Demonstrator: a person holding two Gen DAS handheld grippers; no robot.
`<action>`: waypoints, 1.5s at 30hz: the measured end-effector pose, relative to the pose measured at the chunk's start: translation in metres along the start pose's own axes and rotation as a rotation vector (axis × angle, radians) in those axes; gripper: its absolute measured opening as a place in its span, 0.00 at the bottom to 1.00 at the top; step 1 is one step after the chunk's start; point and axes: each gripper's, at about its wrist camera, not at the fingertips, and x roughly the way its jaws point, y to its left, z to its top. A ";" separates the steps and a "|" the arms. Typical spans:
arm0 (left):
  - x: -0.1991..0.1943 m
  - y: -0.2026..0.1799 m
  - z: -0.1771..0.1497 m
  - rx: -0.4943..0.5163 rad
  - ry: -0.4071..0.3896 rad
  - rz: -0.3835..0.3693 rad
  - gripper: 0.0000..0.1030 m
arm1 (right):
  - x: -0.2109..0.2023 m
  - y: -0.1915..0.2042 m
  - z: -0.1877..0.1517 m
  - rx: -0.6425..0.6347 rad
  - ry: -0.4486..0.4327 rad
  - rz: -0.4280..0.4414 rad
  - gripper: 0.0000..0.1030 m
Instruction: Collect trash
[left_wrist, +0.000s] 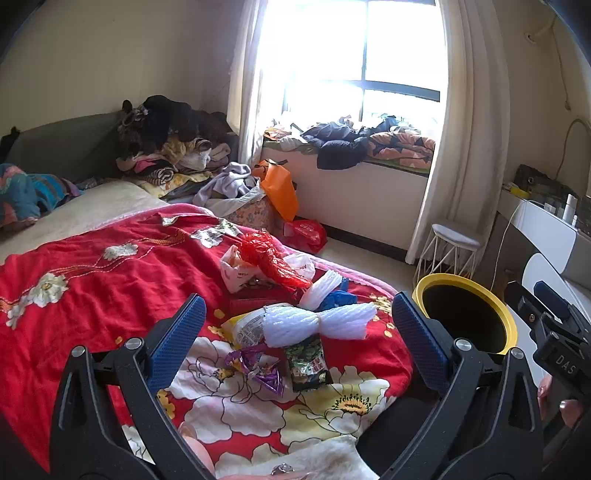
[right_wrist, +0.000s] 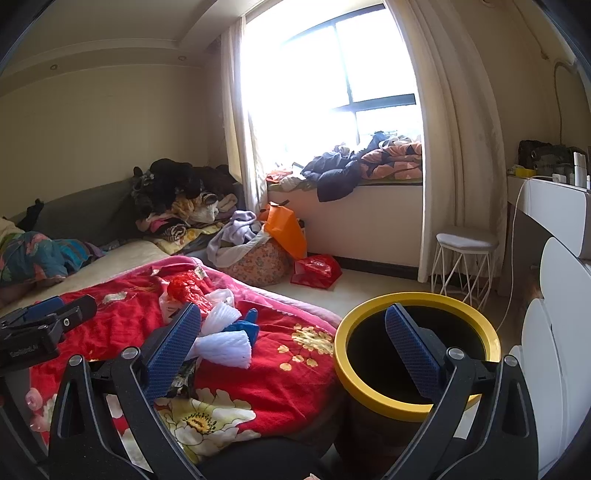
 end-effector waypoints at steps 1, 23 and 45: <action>0.000 0.000 0.000 0.001 0.000 -0.001 0.91 | 0.000 0.000 0.000 0.000 0.000 0.000 0.94; -0.001 -0.001 0.001 0.003 0.001 0.000 0.91 | 0.000 0.000 0.000 0.003 0.005 0.001 0.94; 0.011 0.030 0.009 -0.073 0.012 0.021 0.91 | 0.023 0.013 -0.006 -0.005 0.061 0.063 0.94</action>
